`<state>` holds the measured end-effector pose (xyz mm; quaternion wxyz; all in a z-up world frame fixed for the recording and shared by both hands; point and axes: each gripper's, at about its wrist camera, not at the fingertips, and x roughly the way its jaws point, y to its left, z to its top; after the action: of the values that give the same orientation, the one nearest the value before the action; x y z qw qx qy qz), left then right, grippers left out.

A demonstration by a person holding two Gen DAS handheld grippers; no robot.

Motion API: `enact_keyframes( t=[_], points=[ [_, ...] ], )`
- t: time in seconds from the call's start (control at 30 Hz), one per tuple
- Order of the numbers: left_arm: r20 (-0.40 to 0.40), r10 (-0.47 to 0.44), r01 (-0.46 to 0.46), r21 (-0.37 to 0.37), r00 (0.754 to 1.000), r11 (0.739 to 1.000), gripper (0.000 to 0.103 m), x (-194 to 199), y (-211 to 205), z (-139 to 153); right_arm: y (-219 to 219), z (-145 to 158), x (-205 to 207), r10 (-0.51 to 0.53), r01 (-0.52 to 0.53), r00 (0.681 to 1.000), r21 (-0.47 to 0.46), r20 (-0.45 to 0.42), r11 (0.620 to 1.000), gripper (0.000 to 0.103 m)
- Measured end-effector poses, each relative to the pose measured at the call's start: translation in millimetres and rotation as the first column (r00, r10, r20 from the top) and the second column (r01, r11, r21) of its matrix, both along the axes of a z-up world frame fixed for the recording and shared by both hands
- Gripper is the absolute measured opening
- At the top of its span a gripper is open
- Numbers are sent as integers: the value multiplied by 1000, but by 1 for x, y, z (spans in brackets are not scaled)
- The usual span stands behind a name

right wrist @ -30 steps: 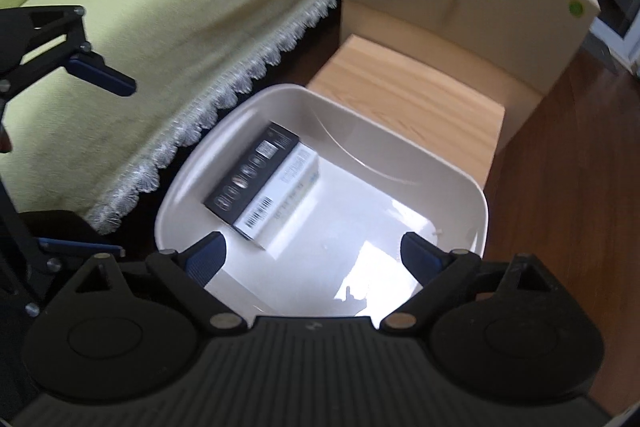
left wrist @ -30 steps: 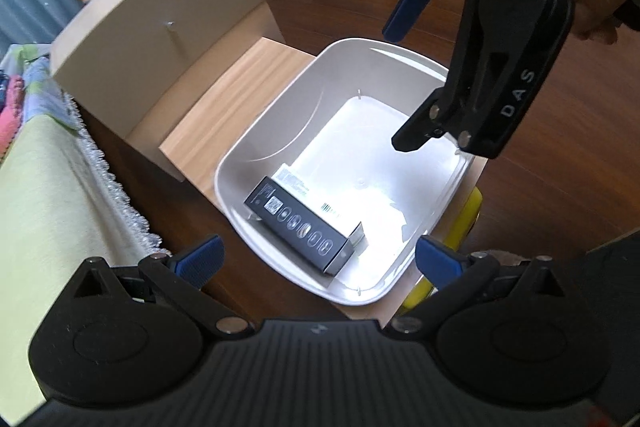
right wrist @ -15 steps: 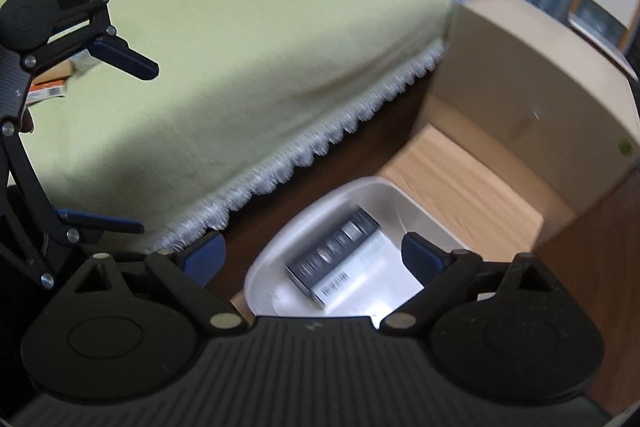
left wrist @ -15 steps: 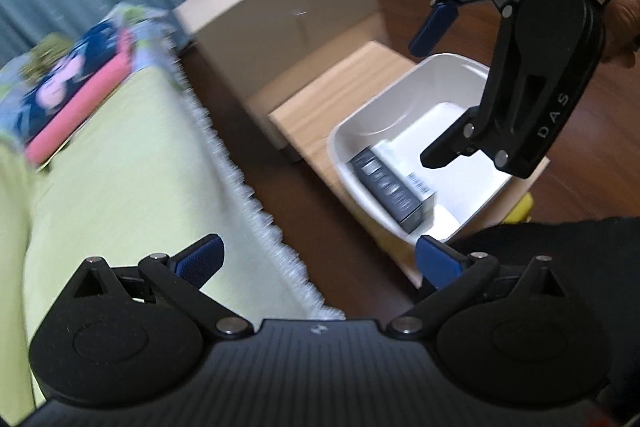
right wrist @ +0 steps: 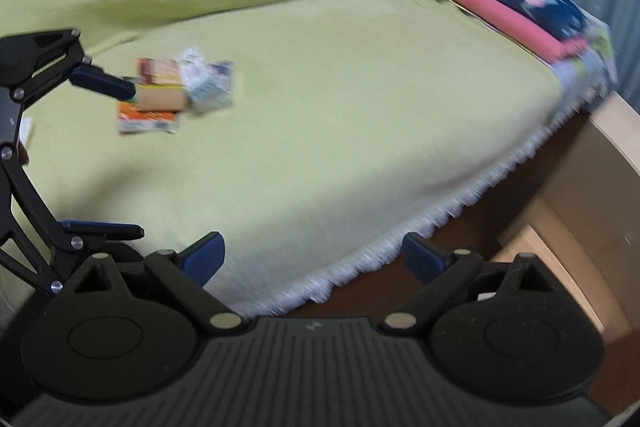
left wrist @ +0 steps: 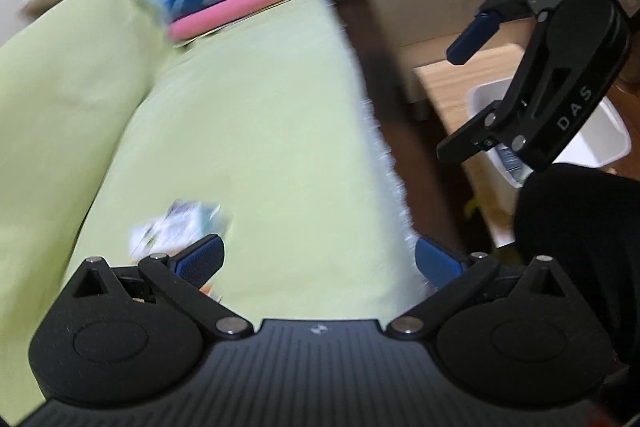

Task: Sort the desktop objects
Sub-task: 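Lift the right tool from the basin and move back toward the sofa boxes, then close the right gripper on the green-orange medicine box edge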

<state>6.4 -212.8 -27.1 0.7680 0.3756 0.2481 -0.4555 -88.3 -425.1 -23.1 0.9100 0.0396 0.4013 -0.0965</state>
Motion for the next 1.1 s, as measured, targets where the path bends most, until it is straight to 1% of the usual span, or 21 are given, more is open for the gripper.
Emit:
enact_keyframes(
  t=[0.1,0.2,0.27,0.43,0.57,0.7,0.77,0.8,0.83,0.87,0.93,1.0,1.1],
  points=[
    [7,113,-113,-9,994,994,103,13,33,0,20,3,26,58,-58,998,13,24,998,94],
    [-8,212,-212,-26,977,977,103,27,60,0,41,4,49,105,-106,994,19,35,994,94],
    [-11,258,-259,-29,966,966,103,33,79,0,53,5,64,133,-134,990,22,42,991,94],
    [-9,331,-331,-36,943,943,103,51,107,0,75,8,97,172,-174,982,22,71,984,94],
    [-9,370,-370,-31,929,929,103,58,118,-2,90,6,121,202,-205,976,29,86,978,93],
    [-35,390,-391,-27,920,920,103,67,123,-7,108,-3,140,253,-255,965,19,74,967,87],
    [-43,397,-398,-23,917,917,103,70,123,-11,116,-10,150,279,-281,958,14,72,960,83],
    [-47,401,-402,-21,915,915,103,72,123,-12,121,-15,154,293,-294,954,14,70,956,79],
    [-49,404,-405,-19,913,914,103,74,123,-13,125,-19,159,306,-308,950,14,66,951,71],
    [-52,407,-409,-18,912,912,103,77,124,-15,129,-24,164,323,-324,945,13,59,946,66],
    [-55,417,-418,-15,907,908,103,81,127,-17,140,-33,173,362,-362,931,-1,45,932,47],
    [-62,429,-431,-13,901,902,103,87,131,-20,153,-42,180,405,-403,914,-48,28,914,38],
    [-74,440,-442,-11,895,897,103,92,134,-24,172,-55,188,464,-459,886,-149,4,876,38]
  ],
)
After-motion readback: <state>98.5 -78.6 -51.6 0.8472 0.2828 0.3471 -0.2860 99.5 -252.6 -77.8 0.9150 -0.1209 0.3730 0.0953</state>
